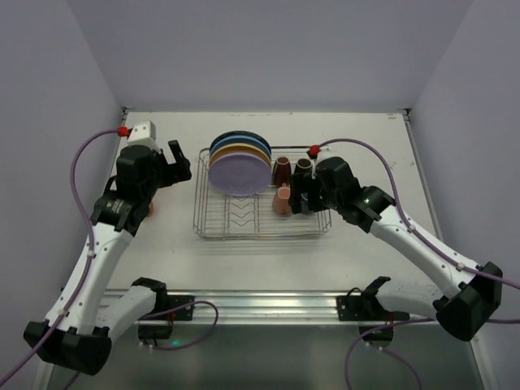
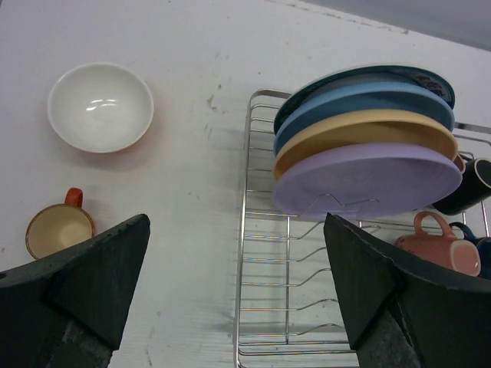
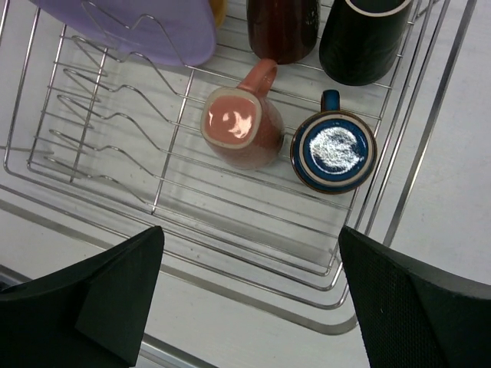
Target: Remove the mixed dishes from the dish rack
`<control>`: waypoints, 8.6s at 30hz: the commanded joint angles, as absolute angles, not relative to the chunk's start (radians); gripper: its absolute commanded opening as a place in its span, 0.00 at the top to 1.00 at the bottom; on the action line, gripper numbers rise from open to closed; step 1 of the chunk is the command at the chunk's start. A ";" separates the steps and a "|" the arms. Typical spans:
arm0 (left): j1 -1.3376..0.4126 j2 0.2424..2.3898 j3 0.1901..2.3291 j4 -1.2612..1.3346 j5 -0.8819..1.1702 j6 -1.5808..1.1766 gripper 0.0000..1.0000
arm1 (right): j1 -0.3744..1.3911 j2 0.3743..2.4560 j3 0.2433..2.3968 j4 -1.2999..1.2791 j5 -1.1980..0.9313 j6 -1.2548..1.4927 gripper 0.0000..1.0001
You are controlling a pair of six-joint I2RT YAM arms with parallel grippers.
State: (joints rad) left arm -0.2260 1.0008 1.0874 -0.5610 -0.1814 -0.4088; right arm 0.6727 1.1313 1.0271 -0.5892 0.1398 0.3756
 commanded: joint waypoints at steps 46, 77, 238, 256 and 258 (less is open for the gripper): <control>-0.235 0.716 0.769 -0.443 -0.265 -0.377 0.00 | 0.732 1.799 1.391 -0.626 0.296 0.541 0.20; -0.236 0.696 0.767 -0.442 -0.244 -0.370 0.00 | 0.741 1.749 1.338 -0.555 0.262 0.514 0.70; -0.101 1.652 1.192 -0.706 -0.055 -0.290 0.49 | 0.690 0.792 1.034 -0.578 0.063 0.371 0.01; -0.103 1.212 1.272 -0.733 -0.048 -0.331 0.00 | 0.523 1.075 1.054 -0.604 0.031 0.362 0.01; -0.103 1.113 1.249 -0.712 -0.022 -0.351 0.00 | 0.523 1.133 1.092 -0.630 0.057 0.359 0.01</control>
